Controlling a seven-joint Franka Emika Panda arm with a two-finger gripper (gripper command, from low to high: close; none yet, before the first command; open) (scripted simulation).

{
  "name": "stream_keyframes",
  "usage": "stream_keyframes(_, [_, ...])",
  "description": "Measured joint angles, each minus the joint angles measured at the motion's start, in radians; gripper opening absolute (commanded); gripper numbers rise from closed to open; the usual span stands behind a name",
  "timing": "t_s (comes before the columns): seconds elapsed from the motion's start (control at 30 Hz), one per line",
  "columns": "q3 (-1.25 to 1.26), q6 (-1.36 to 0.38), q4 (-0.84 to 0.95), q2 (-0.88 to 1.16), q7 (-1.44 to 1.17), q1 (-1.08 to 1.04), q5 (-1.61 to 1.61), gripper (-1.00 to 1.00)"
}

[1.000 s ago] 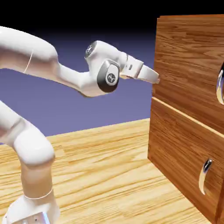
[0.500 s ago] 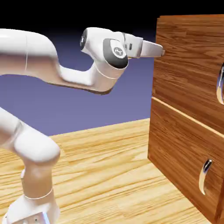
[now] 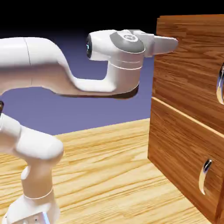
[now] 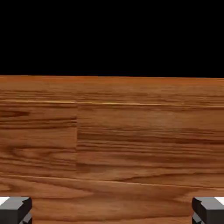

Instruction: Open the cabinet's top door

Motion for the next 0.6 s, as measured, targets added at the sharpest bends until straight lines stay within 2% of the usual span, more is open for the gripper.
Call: stream_keyframes(0.6, [-0.339, 0.061, 0.246, -0.103, 0.556, 0.281, -0.783, 0.00])
